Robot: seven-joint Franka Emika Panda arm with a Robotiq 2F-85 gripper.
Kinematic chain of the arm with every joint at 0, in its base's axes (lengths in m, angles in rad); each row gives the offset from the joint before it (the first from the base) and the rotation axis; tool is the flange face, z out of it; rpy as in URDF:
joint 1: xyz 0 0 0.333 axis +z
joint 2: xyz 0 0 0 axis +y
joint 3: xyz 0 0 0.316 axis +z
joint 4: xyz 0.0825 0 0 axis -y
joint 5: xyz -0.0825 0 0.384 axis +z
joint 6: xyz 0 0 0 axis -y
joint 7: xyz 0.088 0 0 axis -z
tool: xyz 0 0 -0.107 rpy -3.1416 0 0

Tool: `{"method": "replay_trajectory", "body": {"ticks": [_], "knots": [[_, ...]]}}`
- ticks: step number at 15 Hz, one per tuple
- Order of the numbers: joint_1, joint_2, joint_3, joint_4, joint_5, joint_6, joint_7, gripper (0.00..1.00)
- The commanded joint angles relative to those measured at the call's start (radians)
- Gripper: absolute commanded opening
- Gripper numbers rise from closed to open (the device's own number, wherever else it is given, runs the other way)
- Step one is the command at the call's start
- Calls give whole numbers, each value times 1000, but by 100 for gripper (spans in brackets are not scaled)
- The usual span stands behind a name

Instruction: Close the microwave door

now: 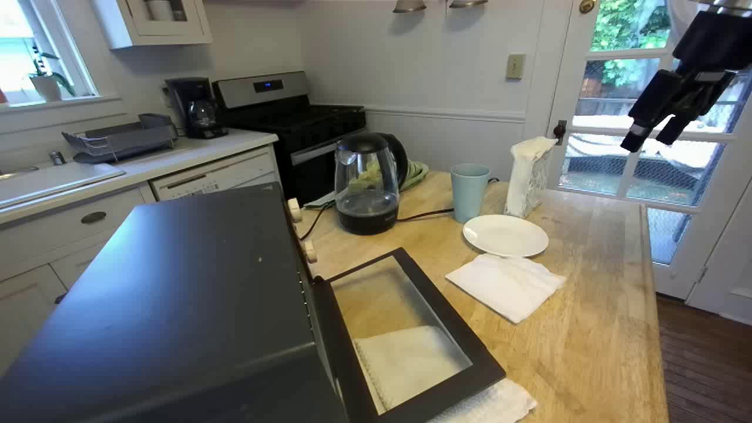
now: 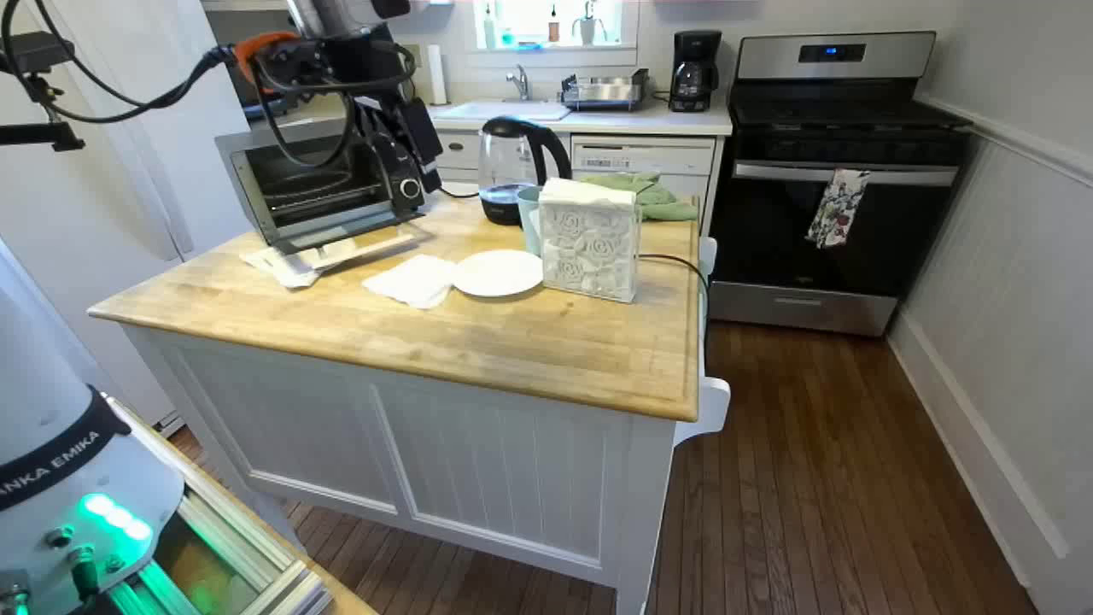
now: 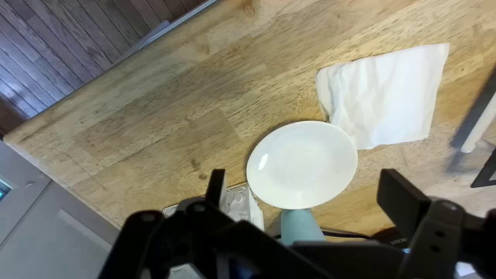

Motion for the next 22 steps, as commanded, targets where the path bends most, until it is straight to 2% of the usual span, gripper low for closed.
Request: {"method": "replay_trajectory", "body": {"ticks": [1,10,13,16,19,22], "knots": [[-8,0,8,2,7,-3,-5,100],[-8,0,8,2,7,-3,-5,100],[67,41,24,17,118,7,35,100],[141,99,77,33,236,38,105,100],[199,188,126,60,329,119,172,100],[246,291,142,90,422,250,184,100]]}}
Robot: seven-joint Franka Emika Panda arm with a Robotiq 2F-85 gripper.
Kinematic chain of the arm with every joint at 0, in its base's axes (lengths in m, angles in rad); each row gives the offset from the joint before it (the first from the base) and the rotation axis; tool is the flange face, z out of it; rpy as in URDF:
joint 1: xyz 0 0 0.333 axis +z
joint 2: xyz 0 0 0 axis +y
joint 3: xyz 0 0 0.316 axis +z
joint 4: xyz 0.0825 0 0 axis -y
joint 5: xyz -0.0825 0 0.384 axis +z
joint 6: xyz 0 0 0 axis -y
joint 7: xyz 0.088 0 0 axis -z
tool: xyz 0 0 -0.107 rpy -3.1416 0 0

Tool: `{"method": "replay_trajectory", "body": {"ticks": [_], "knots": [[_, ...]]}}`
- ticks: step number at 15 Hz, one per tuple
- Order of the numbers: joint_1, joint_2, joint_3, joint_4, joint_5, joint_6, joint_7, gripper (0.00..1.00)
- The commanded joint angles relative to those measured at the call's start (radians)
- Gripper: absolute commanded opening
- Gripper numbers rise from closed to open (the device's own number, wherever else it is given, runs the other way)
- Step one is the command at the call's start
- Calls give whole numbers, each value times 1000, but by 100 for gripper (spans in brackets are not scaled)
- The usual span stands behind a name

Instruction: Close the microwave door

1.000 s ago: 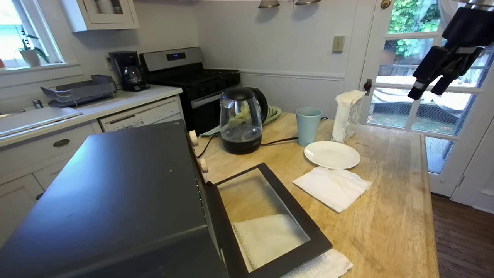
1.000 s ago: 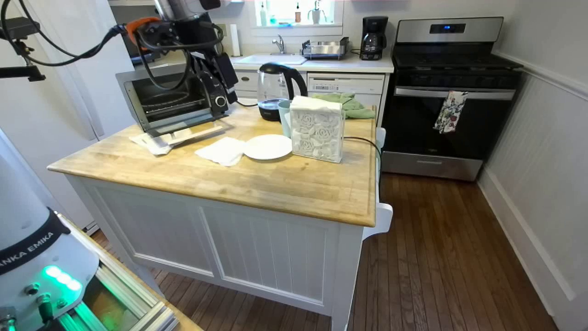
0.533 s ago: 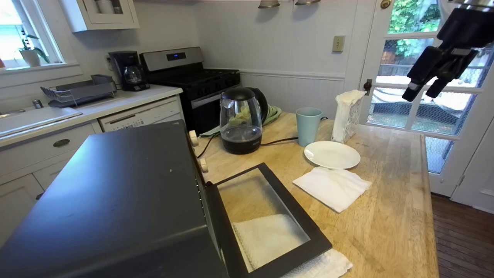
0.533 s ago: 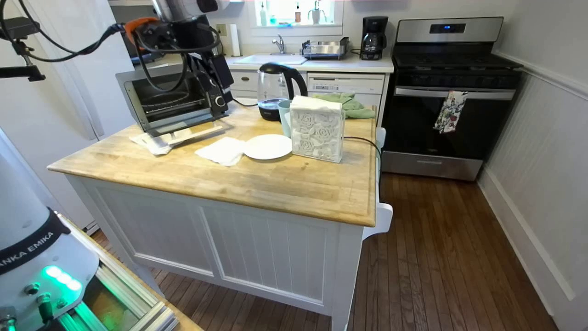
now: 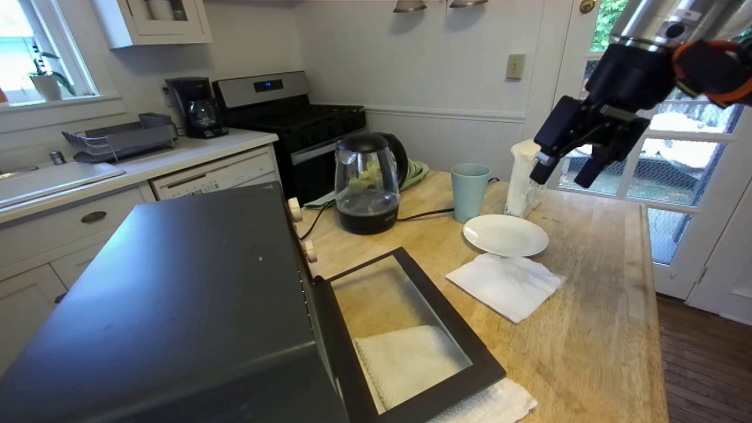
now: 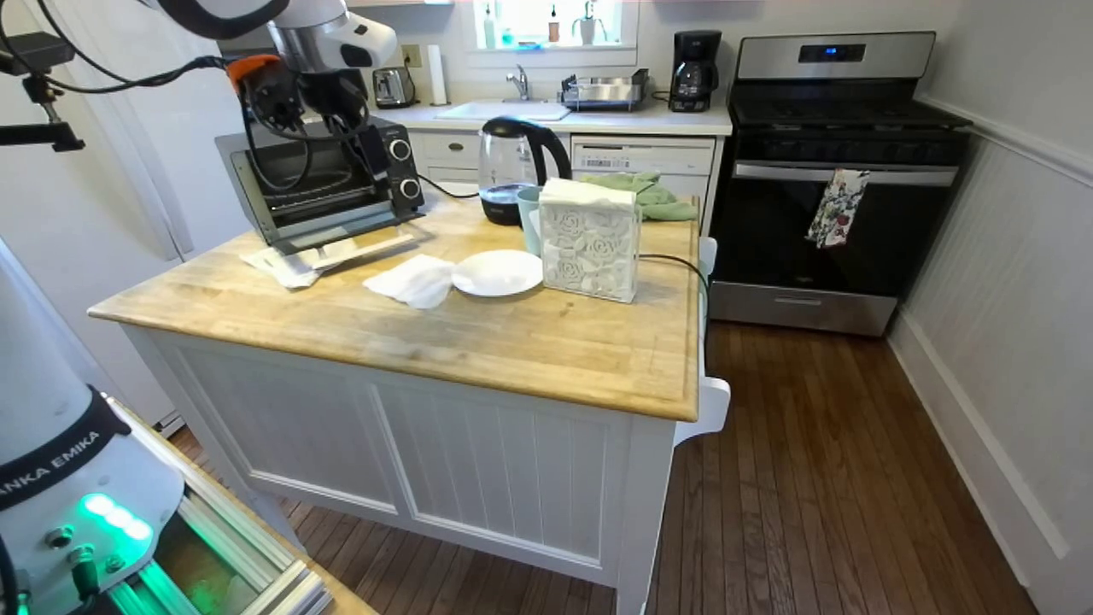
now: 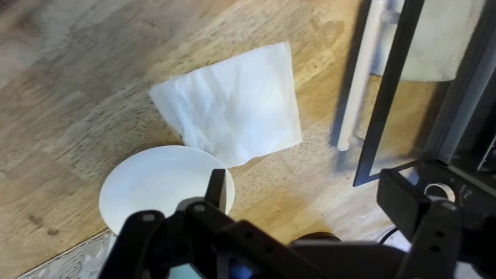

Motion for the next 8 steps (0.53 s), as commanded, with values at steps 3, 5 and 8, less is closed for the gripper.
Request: {"method": "replay_trajectory", "body": {"ticks": [3,5,8], "knots": [[102,228,-6,100,243,195,-31,100],[147,290,-5,134,372,253,-100,74],[200,365,-12,197,558,287,-238,53]]}}
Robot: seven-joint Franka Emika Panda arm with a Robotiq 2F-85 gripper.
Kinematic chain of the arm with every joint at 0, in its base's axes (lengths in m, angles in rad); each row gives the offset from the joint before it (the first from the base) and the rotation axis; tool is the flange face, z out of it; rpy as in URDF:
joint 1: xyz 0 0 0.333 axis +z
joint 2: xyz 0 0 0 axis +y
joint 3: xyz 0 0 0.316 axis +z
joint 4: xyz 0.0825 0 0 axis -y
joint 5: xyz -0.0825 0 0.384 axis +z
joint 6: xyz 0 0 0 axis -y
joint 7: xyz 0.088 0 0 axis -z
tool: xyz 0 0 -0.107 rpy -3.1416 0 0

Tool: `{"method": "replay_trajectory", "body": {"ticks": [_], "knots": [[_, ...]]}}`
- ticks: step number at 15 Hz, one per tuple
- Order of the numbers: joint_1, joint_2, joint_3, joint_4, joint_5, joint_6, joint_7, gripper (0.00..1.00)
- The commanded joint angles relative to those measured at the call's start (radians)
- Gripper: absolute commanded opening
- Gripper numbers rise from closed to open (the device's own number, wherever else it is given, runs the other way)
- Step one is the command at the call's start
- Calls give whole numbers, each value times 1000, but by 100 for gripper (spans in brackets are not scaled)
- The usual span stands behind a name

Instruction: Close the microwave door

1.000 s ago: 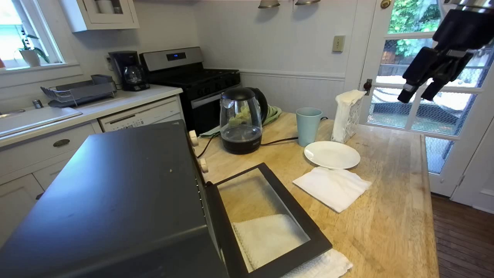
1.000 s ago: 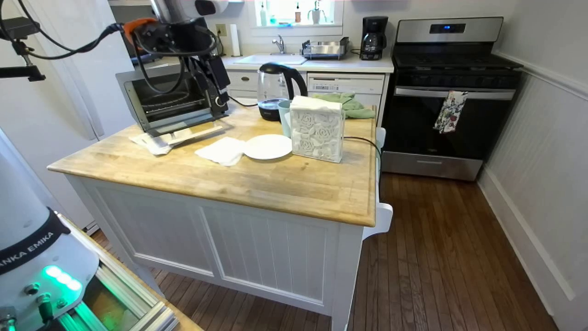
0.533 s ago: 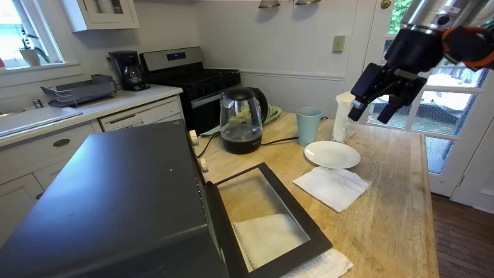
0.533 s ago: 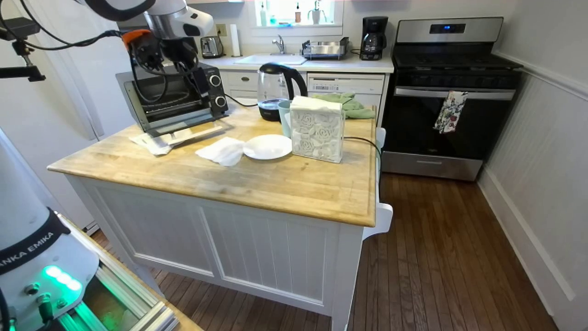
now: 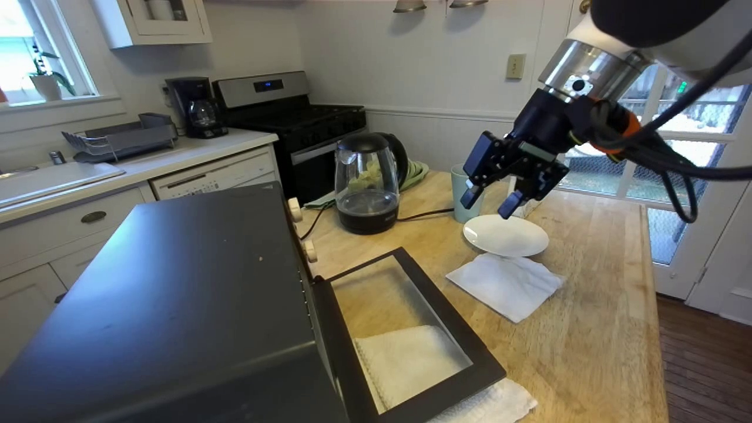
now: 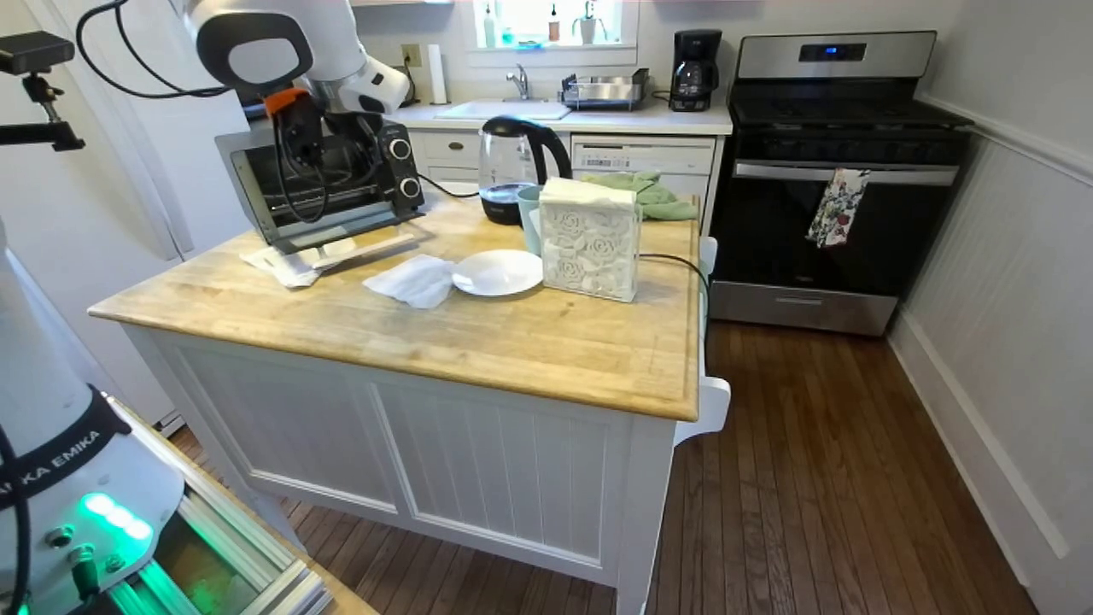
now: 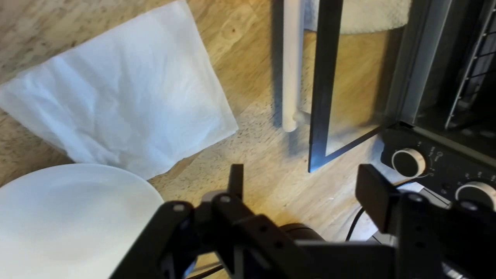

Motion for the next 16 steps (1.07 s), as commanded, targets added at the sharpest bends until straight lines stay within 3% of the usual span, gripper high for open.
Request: {"method": "replay_trajectory", "body": {"ticks": [1,8,16], "knots": [[62,114,-18,111,248,14,-198,45],[39,257,10,228,597,-21,-616,0],[41,420,26,297,781,52,-881,0]]}}
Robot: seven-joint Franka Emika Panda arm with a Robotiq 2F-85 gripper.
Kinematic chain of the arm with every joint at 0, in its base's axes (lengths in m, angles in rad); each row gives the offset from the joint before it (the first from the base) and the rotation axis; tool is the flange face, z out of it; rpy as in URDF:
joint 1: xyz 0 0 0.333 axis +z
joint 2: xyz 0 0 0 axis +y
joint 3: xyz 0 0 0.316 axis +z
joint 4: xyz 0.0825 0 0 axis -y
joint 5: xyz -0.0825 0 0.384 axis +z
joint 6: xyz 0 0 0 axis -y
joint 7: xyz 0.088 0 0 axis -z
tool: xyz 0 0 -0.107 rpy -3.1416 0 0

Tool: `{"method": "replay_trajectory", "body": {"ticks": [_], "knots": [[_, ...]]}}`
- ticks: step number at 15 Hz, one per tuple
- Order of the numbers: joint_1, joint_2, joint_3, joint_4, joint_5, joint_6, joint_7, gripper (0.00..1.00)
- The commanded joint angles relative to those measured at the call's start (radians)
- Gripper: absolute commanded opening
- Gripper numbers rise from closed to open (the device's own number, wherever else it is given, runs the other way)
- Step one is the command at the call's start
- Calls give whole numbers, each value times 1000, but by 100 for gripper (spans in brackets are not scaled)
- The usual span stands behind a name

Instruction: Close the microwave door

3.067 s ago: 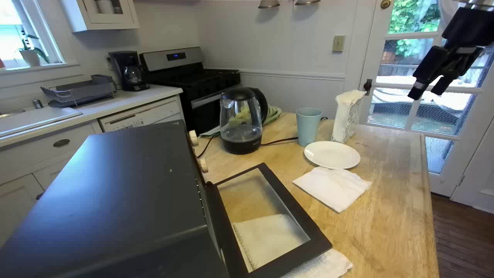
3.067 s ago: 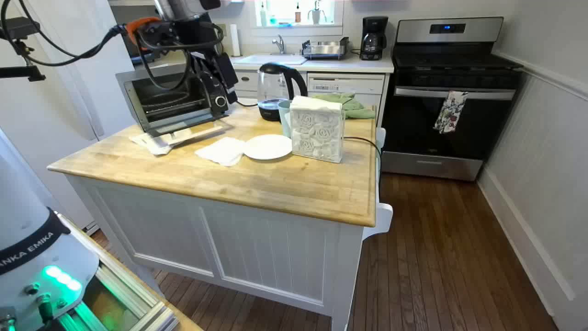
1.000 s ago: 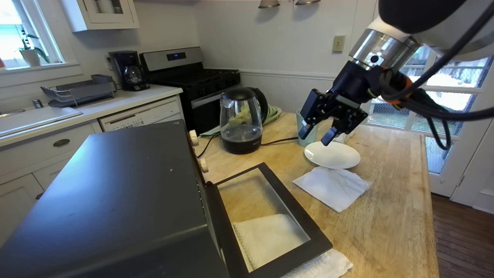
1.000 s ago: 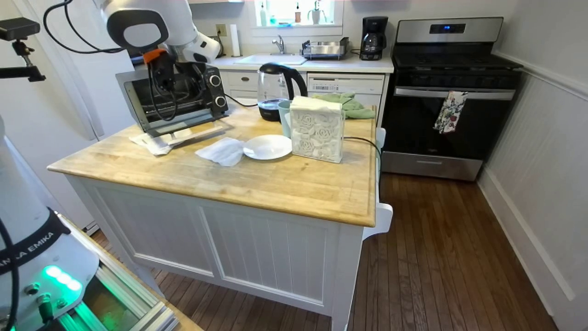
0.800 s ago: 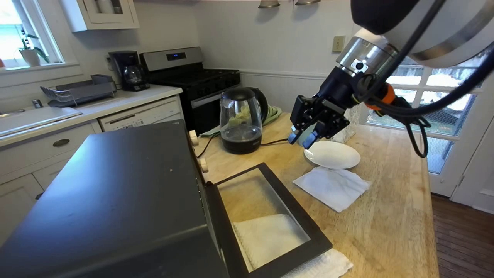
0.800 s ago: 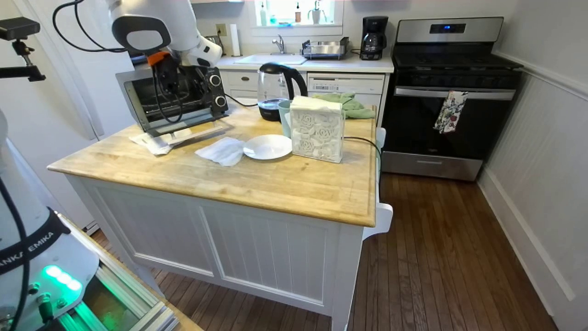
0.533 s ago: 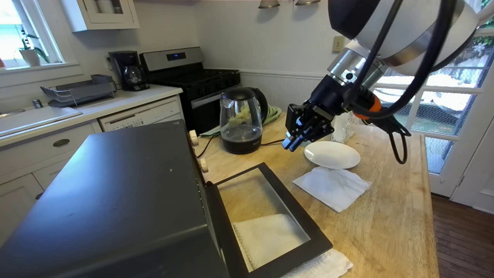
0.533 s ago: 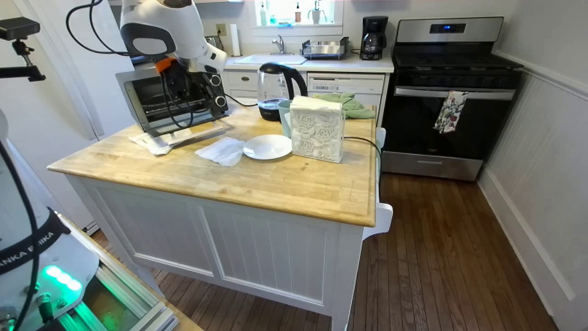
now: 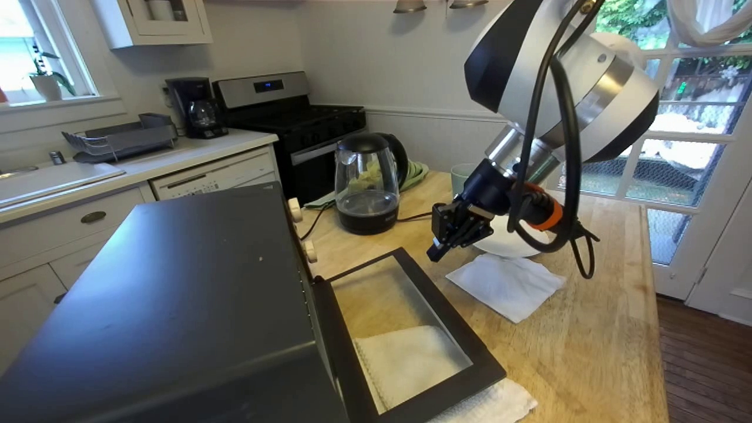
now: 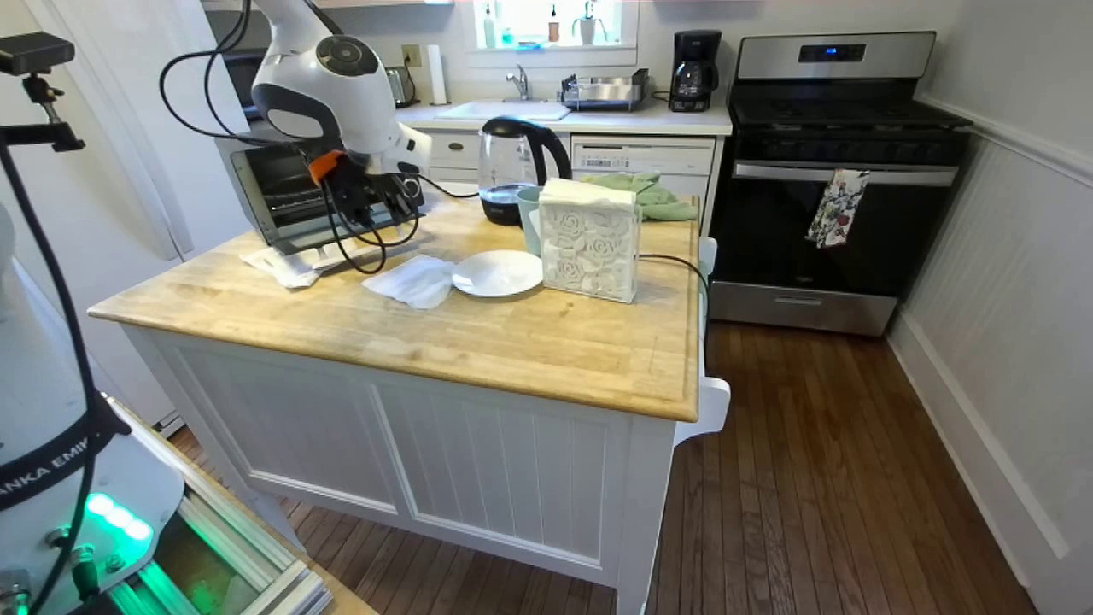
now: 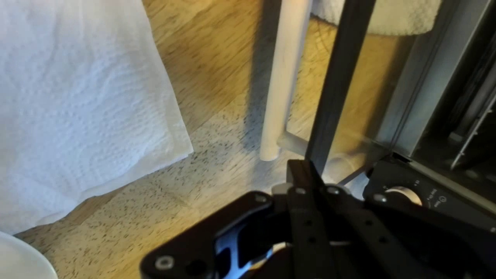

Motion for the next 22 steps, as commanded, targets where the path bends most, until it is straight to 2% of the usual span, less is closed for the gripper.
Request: {"method": "replay_trajectory", "body": {"ticks": [1,8,14,19,22], "knots": [[-8,81,11,68,110,41,-134,0],[-13,151,5,166,312,40,-335,0],[-13,205,-6,222,409,16,-473,0],[-16,208,-8,239,479,-13,-524,0],[-27,187,-7,216,471,-44,-483,0]]}}
